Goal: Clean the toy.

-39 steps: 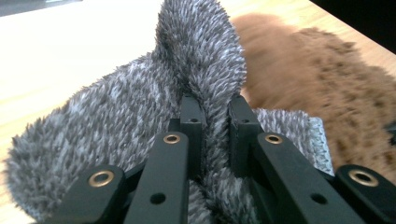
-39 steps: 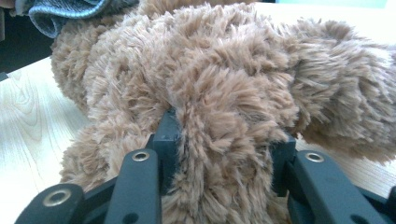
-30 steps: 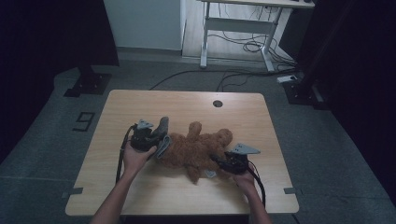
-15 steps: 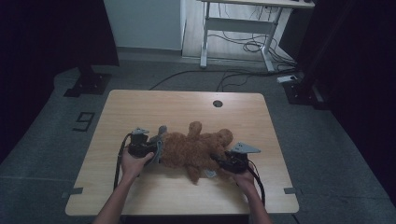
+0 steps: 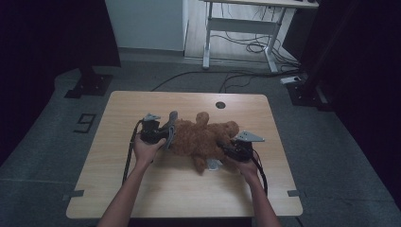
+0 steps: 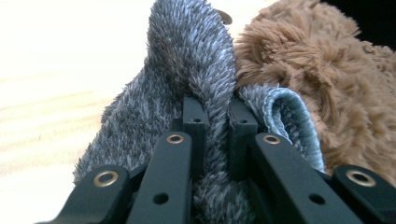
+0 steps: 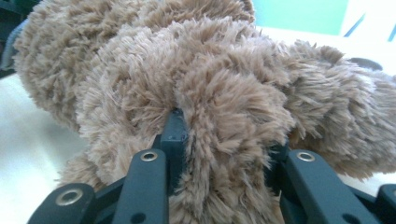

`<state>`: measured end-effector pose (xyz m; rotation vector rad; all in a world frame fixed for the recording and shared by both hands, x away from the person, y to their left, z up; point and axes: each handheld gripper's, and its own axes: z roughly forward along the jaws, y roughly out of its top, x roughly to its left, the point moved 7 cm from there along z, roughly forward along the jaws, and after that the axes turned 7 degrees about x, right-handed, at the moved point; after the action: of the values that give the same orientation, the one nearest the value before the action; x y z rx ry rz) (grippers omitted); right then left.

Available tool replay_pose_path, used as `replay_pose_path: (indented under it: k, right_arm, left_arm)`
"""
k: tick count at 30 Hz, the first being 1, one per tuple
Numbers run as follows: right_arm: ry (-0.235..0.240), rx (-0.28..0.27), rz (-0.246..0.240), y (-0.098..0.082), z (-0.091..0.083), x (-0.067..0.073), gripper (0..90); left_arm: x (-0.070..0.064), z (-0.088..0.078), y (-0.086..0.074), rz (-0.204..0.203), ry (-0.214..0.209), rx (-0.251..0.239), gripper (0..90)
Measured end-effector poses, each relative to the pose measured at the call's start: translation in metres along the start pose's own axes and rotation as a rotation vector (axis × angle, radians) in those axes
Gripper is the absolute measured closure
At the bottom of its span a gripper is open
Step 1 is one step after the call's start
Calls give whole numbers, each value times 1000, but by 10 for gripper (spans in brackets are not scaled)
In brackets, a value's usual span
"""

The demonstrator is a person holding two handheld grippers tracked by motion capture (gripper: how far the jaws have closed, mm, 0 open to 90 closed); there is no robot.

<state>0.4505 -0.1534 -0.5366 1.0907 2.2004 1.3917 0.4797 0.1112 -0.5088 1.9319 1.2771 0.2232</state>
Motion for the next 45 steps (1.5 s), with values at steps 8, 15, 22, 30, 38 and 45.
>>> replay_pose_path:
  k: [8,15,22,30,38,45]
  right_arm:
    - [13,-1,-20,-17,-2,2,632]
    - [36,-1,-39,-28,-7,10,630]
    - [31,-7,-64,-33,-8,14,629]
    - [38,-10,-67,-36,-10,14,623]
    - [25,4,-73,-36,-10,14,591]
    - [45,47,-71,-38,-18,19,440]
  left_arm:
    - [14,-6,-16,-17,1,20,797]
    - [-13,-42,15,60,-3,-79,785]
    - [-56,-27,43,151,-26,-48,781]
    - [-54,17,24,143,7,48,772]
    - [-50,4,-5,125,-45,28,794]
    - [-55,-5,-28,136,-50,-11,799]
